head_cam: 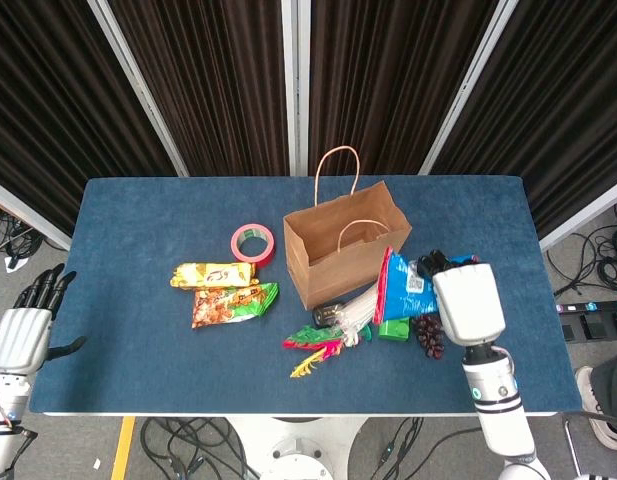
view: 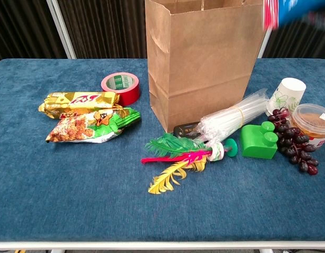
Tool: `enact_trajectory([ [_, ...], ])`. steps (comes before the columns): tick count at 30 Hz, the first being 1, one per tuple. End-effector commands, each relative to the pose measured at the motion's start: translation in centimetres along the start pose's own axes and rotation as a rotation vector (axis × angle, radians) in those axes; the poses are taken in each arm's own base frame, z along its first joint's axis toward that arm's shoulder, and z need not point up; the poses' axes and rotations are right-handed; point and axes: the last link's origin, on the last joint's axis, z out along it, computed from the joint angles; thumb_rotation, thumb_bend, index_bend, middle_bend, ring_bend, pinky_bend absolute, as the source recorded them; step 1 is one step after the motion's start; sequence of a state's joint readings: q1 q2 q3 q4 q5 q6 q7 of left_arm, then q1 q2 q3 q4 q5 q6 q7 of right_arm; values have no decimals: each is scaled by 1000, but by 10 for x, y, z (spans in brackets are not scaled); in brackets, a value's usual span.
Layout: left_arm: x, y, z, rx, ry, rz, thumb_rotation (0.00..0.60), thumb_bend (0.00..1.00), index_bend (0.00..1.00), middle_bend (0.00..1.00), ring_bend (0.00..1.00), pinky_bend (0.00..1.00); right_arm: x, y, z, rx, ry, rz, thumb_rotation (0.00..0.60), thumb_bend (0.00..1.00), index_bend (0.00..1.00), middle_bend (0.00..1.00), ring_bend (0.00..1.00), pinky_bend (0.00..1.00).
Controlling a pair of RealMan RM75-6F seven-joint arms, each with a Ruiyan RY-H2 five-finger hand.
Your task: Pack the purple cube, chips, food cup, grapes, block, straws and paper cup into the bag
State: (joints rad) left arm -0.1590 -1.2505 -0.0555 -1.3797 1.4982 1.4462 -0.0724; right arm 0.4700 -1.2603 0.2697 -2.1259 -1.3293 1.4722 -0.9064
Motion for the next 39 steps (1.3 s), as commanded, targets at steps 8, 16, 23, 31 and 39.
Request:
enact_trajectory([
  [8, 3, 2, 2, -4, 3, 3, 600, 85, 114, 87, 35, 196, 57, -26, 98, -35, 250, -55, 600, 176, 767, 661, 820, 824],
  [16, -1, 0, 1, -1, -14, 11, 600, 83, 114, 87, 35, 195, 55, -58, 139, -33, 283, -65, 600, 176, 769, 662, 820, 824],
  [23, -1, -2, 1, 7, -14, 19, 600, 84, 114, 87, 35, 196, 30, -87, 163, -19, 232, -92, 600, 176, 769, 661, 820, 824],
  [31, -2, -8, -2, 22, -21, 19, 600, 84, 114, 87, 35, 196, -4, -94, 178, -30, 164, -129, 600, 176, 769, 660, 820, 824],
  [39, -4, -7, -1, 19, -27, 18, 600, 84, 114, 88, 35, 196, -21, -85, 174, -29, 120, -145, 600, 176, 761, 655, 819, 824],
])
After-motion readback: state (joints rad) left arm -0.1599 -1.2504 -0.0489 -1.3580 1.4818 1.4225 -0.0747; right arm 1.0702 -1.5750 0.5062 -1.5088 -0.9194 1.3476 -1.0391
